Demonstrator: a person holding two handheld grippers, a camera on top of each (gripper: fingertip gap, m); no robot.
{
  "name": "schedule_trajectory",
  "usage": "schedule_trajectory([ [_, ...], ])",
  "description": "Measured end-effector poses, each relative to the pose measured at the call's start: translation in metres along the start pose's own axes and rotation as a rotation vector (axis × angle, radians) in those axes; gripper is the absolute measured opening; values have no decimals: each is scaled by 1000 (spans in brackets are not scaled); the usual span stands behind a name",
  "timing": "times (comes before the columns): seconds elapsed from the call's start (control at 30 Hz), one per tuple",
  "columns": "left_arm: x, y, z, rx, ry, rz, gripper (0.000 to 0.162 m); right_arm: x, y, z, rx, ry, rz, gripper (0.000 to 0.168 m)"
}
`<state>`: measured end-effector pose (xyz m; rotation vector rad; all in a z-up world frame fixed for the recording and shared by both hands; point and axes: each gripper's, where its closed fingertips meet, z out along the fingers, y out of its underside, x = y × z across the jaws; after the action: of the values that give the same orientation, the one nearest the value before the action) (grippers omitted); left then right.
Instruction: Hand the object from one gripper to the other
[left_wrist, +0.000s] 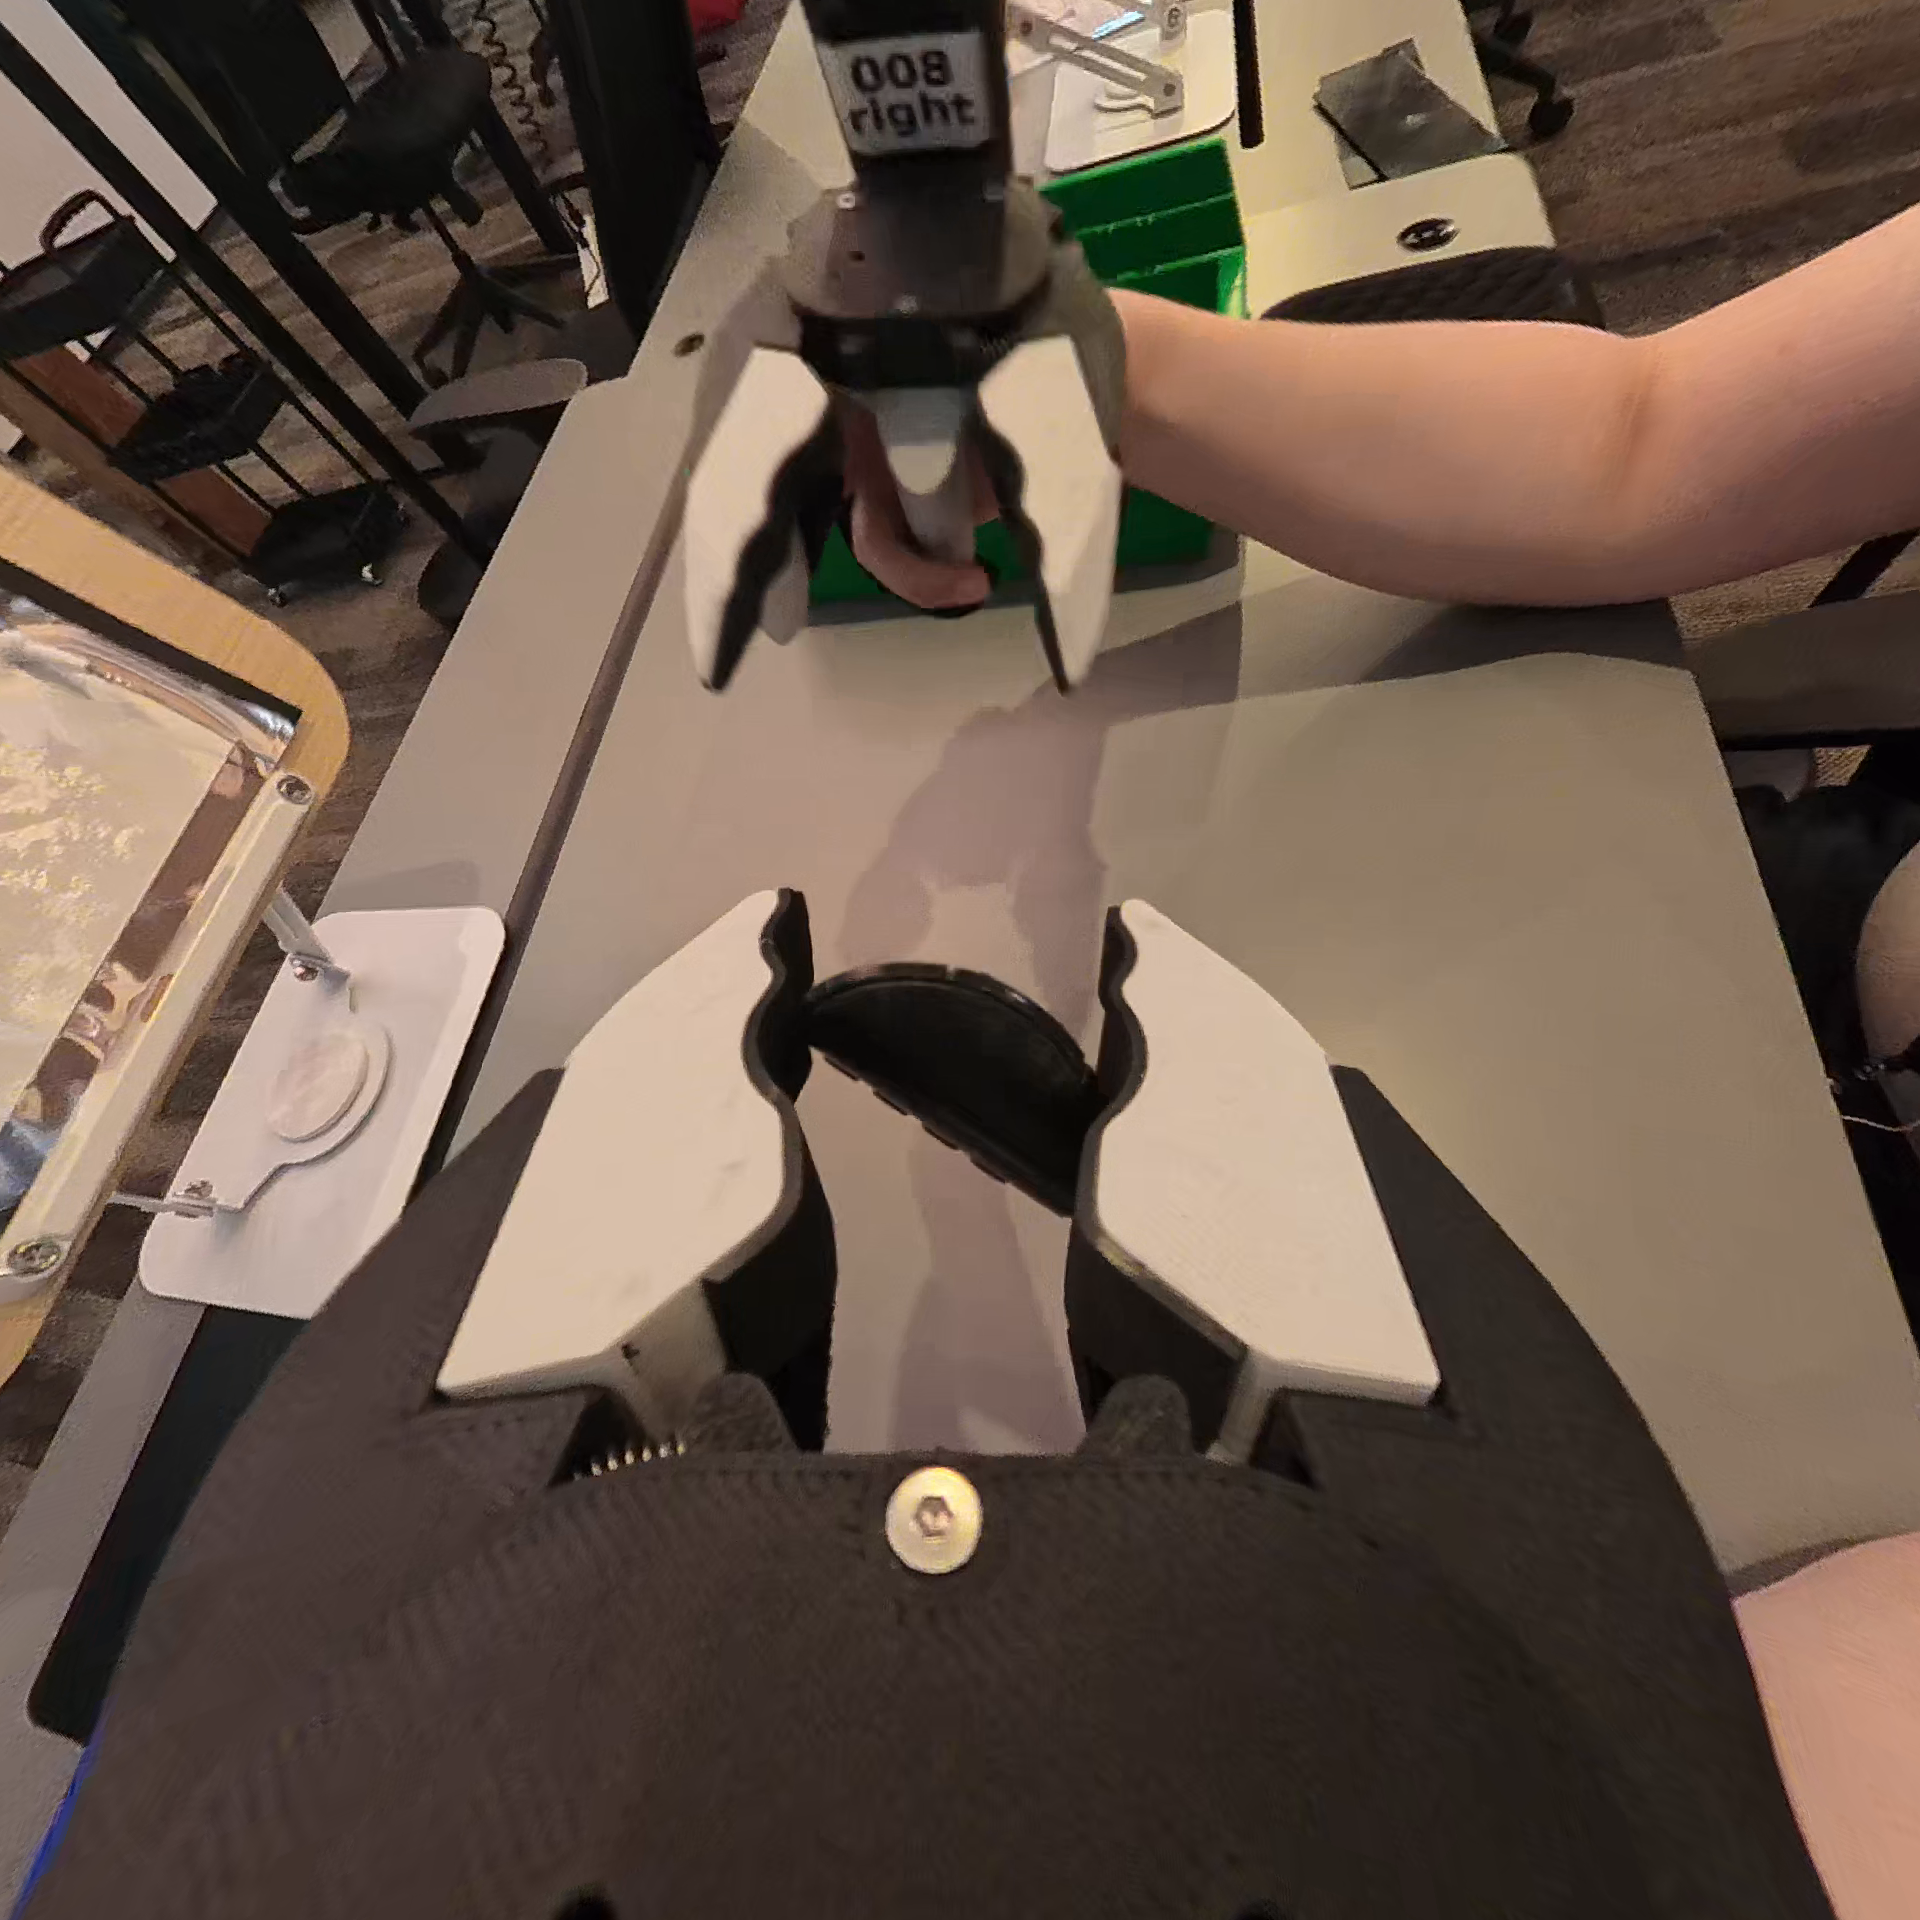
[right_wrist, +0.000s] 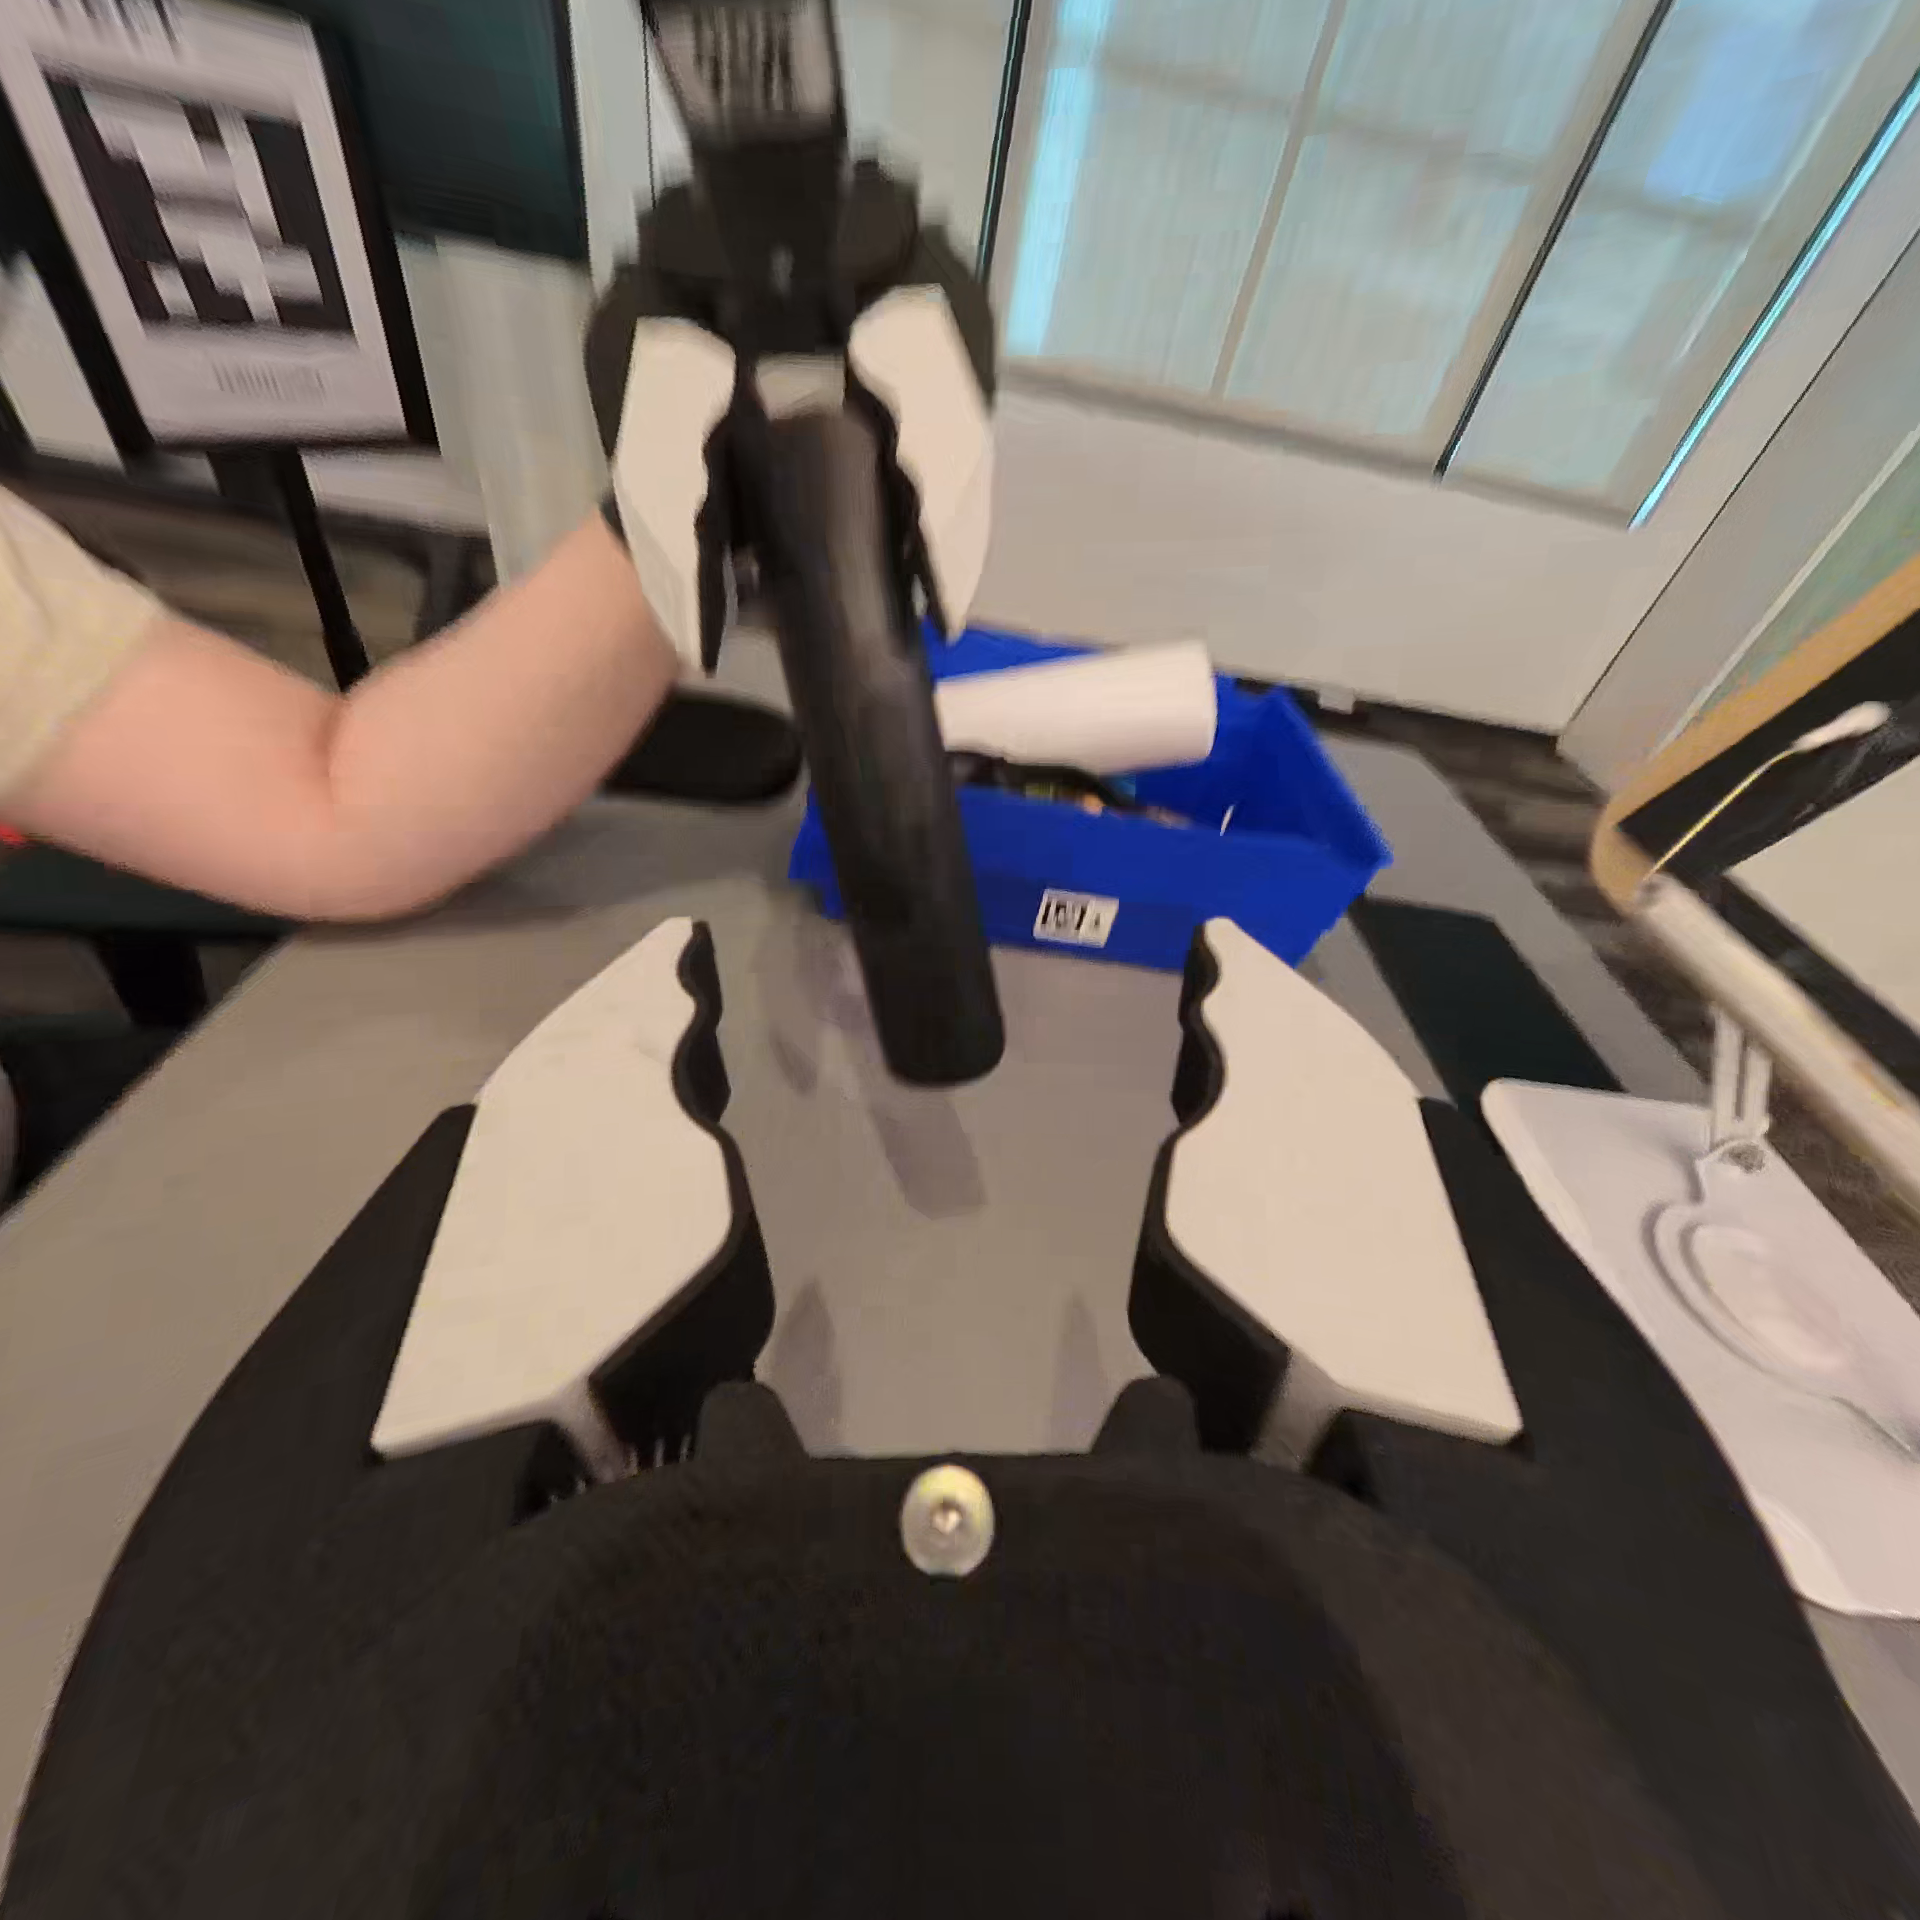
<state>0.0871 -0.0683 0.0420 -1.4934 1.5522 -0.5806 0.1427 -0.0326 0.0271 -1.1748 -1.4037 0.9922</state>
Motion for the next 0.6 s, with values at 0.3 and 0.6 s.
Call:
schedule_trajectory([
  [0.3,0,2,3,-37,-19,15,51,-3,41,62,-148,60,-102,91],
  [0.6,6,-13,2,-56,-83,75,50,-2,21,79,115,270,-287,97],
])
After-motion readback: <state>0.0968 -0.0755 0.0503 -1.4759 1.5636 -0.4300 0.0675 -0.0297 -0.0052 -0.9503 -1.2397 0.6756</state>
